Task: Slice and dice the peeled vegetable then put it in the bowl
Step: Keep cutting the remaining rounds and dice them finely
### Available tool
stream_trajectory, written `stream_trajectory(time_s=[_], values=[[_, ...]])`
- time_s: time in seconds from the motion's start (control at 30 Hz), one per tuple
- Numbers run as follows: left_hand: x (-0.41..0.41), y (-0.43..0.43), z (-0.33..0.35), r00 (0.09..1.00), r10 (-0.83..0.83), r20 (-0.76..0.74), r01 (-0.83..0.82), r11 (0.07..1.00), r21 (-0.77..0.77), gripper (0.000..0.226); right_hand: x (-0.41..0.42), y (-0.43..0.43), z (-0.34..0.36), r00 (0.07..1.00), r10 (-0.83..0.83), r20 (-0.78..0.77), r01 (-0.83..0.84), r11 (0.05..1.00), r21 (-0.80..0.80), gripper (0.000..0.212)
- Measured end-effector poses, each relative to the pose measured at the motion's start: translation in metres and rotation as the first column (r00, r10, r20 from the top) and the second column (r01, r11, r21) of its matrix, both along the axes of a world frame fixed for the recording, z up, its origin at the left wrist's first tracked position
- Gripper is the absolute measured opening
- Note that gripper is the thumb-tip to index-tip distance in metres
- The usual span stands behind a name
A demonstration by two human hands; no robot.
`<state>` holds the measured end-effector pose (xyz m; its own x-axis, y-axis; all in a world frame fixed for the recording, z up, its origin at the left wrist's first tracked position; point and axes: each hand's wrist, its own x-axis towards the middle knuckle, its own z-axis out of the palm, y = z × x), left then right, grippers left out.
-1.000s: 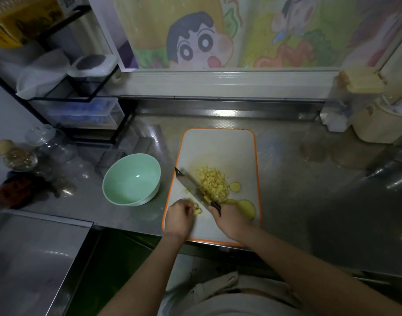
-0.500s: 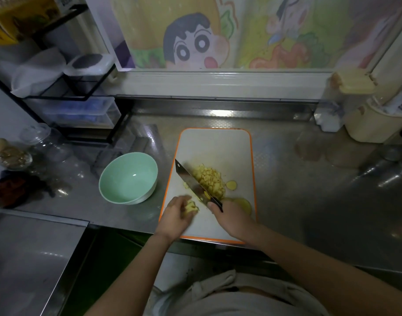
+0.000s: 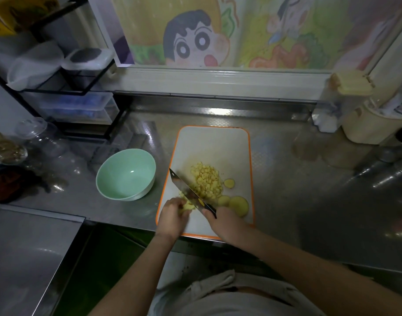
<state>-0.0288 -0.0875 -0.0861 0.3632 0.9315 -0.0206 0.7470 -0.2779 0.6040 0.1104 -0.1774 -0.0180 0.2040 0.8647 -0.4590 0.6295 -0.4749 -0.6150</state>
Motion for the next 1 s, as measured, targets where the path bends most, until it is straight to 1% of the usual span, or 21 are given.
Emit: stream_trajectory(time_s=[0.17,0.37,0.47,0.6,0.67,0.93,1.0], values=[[0.0,-0.002,0.0,0.999,0.022,0.031,-0.021,1.0,-0.013,0.023,-0.001,-0.001,0.002,1.0,-0.009,-0.016,0.009,1.0,0.006,0.046],[-0.001,-0.002,0.0,0.999,0.006,0.04,-0.006,1.0,0.005,0.024,-0.003,-0.001,0.001,1.0,0.0,0.025,0.0,1.0,0.004,0.048],[-0.002,-0.003,0.0,0.999,0.01,0.04,-0.011,1.0,0.012,0.024,-0.005,-0.001,0.003,0.994,0.034,0.099,-0.035,0.999,0.014,0.048],[-0.001,-0.004,0.001,0.999,0.022,0.036,-0.022,1.0,0.019,0.028,-0.01,-0.001,-0.001,0.982,0.026,0.188,-0.037,0.998,0.057,0.043],[-0.001,-0.004,0.001,0.999,0.032,0.032,-0.033,0.999,0.011,0.028,-0.011,0.0,-0.002,0.973,0.04,0.229,-0.054,0.997,0.053,0.041],[-0.001,-0.002,0.002,0.999,0.017,0.037,-0.017,1.0,0.001,0.026,-0.009,0.005,-0.005,0.981,0.043,0.189,-0.042,0.999,-0.009,0.044],[-0.001,-0.002,0.002,0.999,0.015,0.032,-0.015,1.0,0.003,0.026,-0.01,0.006,-0.005,0.975,0.048,0.217,-0.047,0.999,-0.01,0.046]])
